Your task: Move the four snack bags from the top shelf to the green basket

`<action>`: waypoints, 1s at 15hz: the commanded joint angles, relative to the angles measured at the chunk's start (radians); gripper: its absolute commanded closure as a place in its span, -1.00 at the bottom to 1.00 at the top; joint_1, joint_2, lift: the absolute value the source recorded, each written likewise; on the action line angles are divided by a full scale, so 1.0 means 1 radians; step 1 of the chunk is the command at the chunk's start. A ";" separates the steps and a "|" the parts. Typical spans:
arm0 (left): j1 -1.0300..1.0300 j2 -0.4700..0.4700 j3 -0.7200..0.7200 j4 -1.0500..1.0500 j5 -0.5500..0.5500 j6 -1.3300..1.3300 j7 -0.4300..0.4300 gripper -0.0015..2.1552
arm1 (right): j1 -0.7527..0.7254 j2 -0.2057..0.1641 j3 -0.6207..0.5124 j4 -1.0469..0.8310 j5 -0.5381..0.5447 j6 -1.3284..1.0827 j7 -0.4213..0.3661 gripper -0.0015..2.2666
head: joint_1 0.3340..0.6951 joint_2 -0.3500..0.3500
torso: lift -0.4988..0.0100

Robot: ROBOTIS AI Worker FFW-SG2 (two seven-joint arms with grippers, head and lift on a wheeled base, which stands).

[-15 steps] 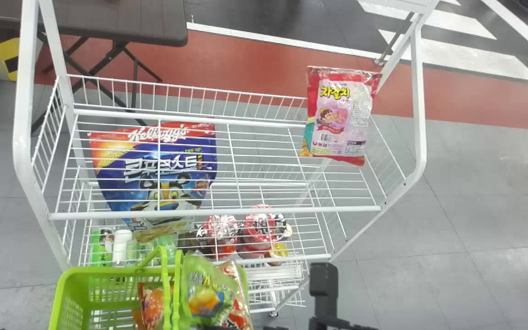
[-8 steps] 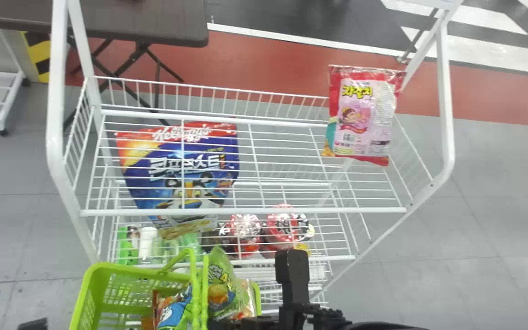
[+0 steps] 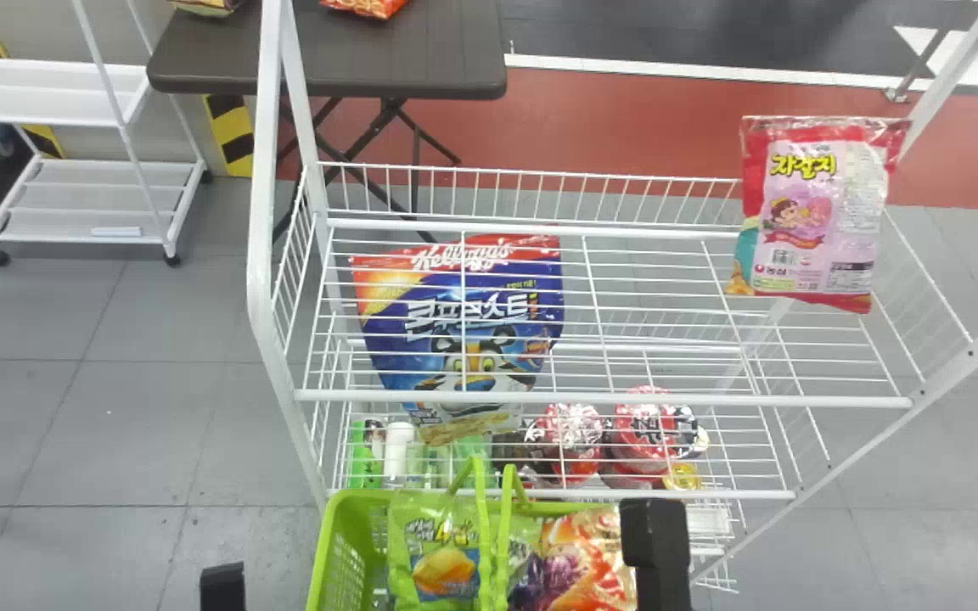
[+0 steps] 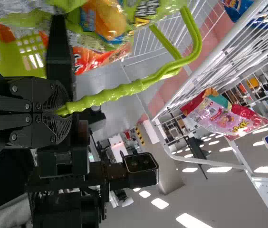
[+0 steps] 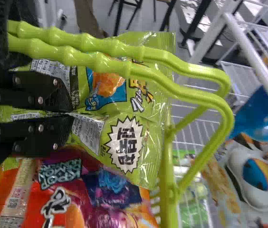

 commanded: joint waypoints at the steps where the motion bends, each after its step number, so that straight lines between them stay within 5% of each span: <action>1: 0.002 -0.001 -0.001 -0.001 -0.002 0.000 0.000 0.55 | 0.012 0.000 -0.022 -0.004 0.017 -0.026 -0.003 -0.98 | 1.00 -0.36 | 0.96; 10: 0.008 -0.001 -0.001 -0.009 -0.006 0.000 0.000 0.55 | 0.082 0.001 -0.145 -0.073 0.117 -0.465 -0.034 -0.94 | 1.00 -0.90 | 0.96; 15: 0.010 0.000 -0.007 -0.007 -0.006 0.000 0.000 0.55 | -0.116 0.004 -0.269 0.039 0.194 -0.710 -0.040 -0.94 | 1.00 -1.00 | 0.96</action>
